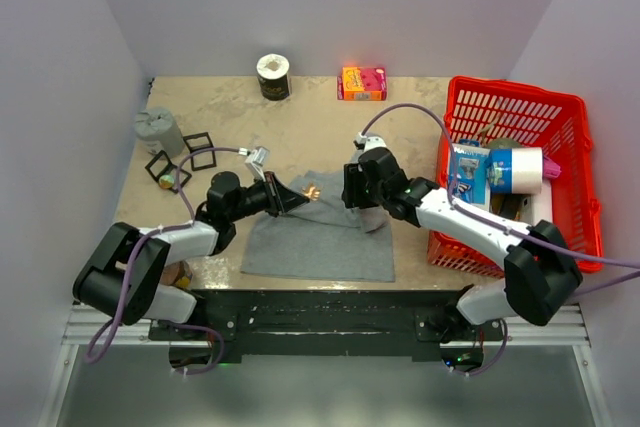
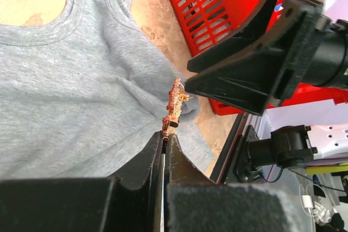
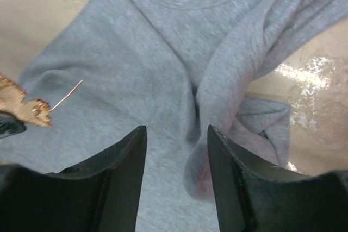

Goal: Pin the brooch onto the clothing
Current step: Pick up the crumpled clothing from the flattened clothing.

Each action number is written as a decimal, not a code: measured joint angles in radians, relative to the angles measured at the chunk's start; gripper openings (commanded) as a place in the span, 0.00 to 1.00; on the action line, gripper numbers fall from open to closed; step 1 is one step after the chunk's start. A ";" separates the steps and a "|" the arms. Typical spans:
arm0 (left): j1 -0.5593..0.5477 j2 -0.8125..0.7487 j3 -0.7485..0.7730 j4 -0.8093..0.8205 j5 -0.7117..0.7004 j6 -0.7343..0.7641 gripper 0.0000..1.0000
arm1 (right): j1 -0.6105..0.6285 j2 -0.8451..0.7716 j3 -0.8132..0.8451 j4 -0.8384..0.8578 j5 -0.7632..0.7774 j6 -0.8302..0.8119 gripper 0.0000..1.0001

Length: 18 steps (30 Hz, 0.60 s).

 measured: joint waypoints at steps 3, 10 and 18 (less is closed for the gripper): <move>-0.002 0.047 0.000 0.055 0.021 0.005 0.00 | -0.002 0.048 0.000 -0.003 0.036 0.016 0.39; -0.005 0.134 -0.003 0.175 0.080 -0.013 0.00 | -0.003 0.139 0.004 -0.045 0.087 0.040 0.09; -0.014 0.201 -0.010 0.302 0.146 -0.054 0.00 | -0.005 0.131 0.009 -0.049 0.095 0.061 0.00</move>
